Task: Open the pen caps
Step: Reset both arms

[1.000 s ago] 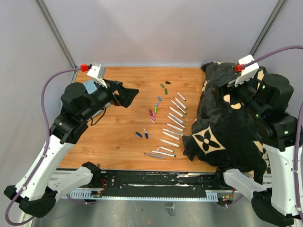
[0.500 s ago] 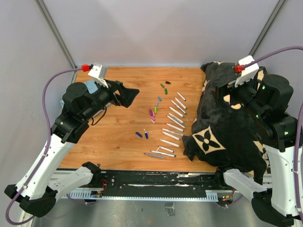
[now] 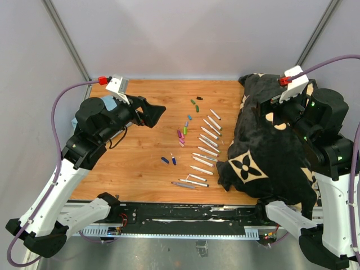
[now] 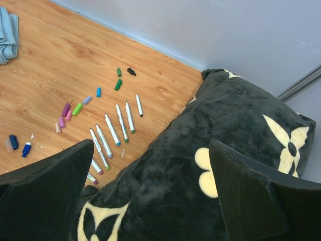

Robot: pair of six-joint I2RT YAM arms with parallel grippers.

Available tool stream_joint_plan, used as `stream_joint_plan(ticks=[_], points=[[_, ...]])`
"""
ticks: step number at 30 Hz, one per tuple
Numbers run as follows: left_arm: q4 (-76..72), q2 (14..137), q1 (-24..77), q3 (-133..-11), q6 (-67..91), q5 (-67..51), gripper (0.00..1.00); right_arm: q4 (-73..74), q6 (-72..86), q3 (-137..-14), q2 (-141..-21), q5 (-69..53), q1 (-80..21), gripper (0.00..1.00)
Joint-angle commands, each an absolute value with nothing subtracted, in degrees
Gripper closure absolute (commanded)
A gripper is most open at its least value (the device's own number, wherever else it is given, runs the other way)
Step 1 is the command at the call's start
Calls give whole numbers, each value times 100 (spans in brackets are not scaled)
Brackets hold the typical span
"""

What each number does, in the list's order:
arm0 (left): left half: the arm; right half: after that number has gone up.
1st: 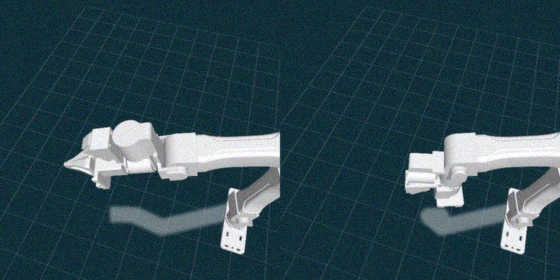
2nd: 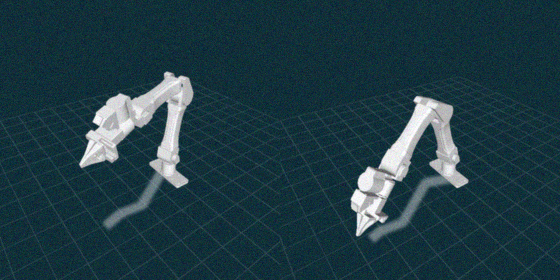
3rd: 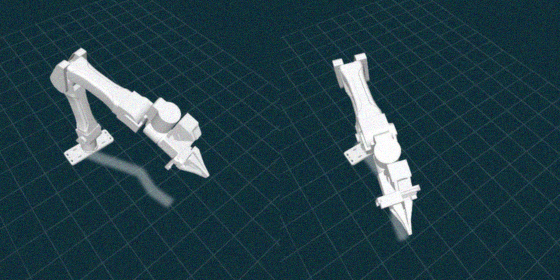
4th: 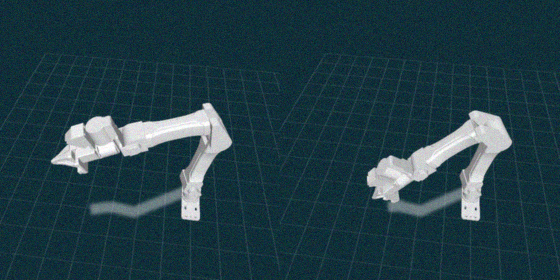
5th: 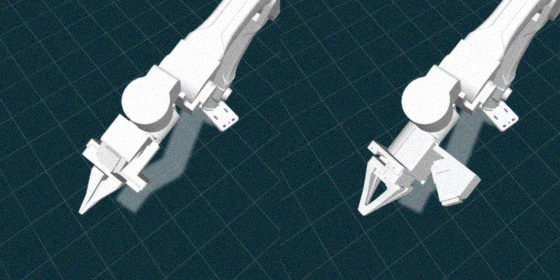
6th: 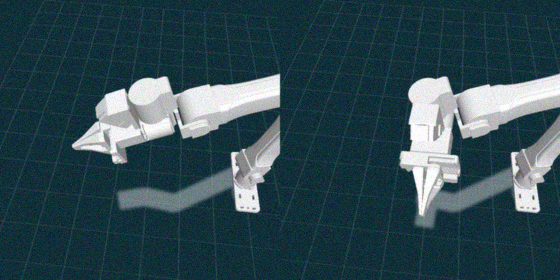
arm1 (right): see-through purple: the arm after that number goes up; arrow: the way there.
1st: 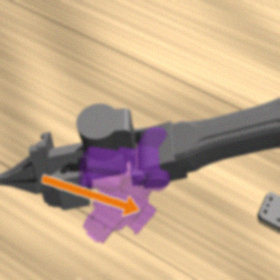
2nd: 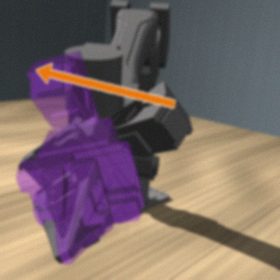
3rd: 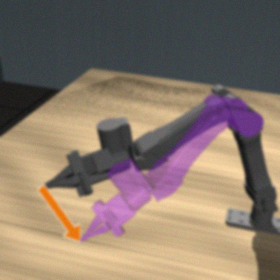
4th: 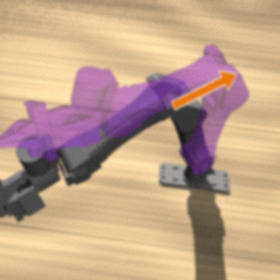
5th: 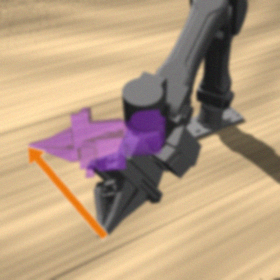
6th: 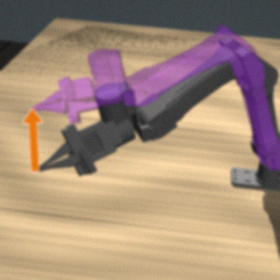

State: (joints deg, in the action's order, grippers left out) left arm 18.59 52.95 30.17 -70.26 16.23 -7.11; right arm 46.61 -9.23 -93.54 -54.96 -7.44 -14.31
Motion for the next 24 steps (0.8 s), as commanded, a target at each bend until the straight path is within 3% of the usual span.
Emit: stream_joint_plan(ticks=[1, 24], points=[[1740, 5282, 2988, -6962, 1512, -653, 1, 4651, -818, -9350, -5449, -674, -1348, 2], [1716, 5294, 2988, -6937, 1521, -668, 1, 4643, -781, -9332, -5449, -641, -1346, 2]])
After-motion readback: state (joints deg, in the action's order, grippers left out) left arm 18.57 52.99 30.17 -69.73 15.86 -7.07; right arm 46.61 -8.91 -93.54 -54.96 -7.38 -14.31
